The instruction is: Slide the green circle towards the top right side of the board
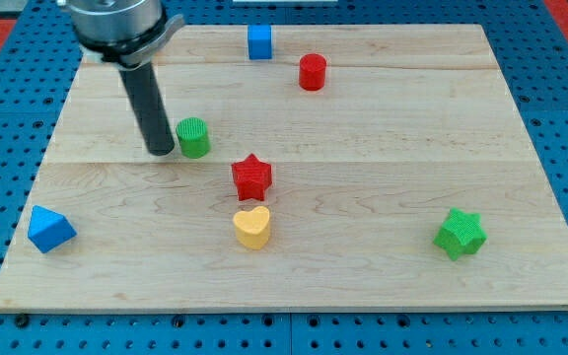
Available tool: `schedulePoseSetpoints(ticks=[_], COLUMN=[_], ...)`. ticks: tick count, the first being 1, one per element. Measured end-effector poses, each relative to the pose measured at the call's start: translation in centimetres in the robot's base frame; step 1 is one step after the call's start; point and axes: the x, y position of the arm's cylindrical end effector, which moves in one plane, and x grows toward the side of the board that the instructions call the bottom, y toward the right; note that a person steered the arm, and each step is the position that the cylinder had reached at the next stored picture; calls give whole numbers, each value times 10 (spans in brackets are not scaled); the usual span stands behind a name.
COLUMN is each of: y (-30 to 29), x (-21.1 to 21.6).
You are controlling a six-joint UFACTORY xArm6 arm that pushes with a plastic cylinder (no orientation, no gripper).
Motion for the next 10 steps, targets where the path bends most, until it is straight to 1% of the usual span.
schedulePoseSetpoints(ticks=[1,2,3,4,5,6,7,8,9,10], y=[50,63,1,69,155,206,212,224,270,293], x=[-12,-24,-26,-42,-74,-94,-89,-133,-144,-164])
